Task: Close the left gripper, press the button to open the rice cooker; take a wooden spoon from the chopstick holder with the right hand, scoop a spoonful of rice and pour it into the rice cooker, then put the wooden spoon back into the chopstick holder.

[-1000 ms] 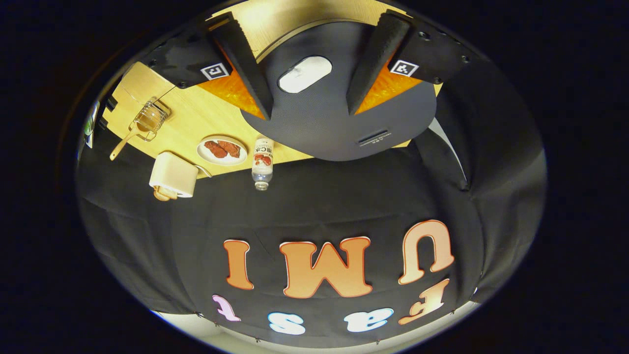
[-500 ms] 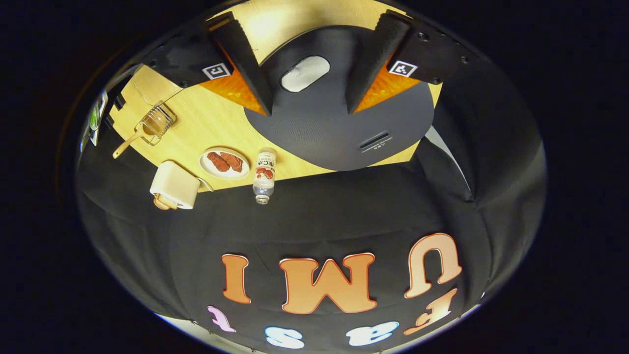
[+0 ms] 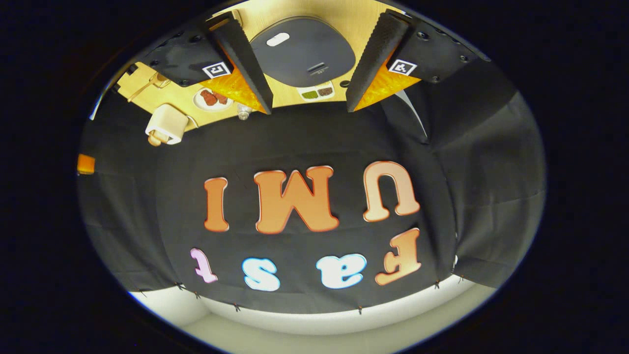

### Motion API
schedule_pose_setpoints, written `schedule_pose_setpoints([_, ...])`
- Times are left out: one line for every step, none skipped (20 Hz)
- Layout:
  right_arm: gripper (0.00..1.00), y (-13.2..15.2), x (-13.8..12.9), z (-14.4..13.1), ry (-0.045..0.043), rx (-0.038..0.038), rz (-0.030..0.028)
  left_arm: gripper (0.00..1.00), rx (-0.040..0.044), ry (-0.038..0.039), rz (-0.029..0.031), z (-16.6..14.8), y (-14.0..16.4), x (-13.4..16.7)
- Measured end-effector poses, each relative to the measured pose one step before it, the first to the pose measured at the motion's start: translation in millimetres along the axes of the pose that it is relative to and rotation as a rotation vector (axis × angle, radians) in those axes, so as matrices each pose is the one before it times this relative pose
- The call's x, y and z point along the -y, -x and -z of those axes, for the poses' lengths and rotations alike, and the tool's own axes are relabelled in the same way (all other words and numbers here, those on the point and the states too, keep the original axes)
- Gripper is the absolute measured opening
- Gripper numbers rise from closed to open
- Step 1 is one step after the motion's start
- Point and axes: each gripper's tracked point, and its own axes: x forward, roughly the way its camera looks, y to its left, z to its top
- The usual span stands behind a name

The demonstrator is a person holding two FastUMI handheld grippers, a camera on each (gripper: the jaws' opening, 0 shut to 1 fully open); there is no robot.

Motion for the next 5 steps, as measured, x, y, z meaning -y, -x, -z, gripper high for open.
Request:
schedule_pose_setpoints([0.95, -0.02, 0.44, -3.79, 0.00492, 0.01043, 0.00121, 1.00, 0.02796, 0.01475, -0.01641, -17.31, 11.07, -11.83])
schedule_pose_setpoints([0.95, 0.66, -0.12, -3.78, 0.00060, 0.01171, -0.00134, 1.00, 0.03228, 0.01315, -0.00575, -16.43, 11.02, -9.82])
schedule_pose_setpoints([0.95, -1.02, -1.24, -5.18, 0.00041, 0.01025, -0.00373, 1.00, 0.03190, 0.01980, 0.00056, -15.08, 11.18, -5.46])
schedule_pose_setpoints([0.95, -0.94, 1.33, -2.07, 0.00297, 0.00529, 0.00238, 1.00, 0.02962, 0.01285, -0.01055, -12.34, 10.30, -6.19])
schedule_pose_setpoints([1.00, -0.99, 3.19, -0.41, 0.00695, 0.00396, 0.00998, 1.00, 0.01762, 0.00446, -0.01453, -7.24, 7.67, -11.61])
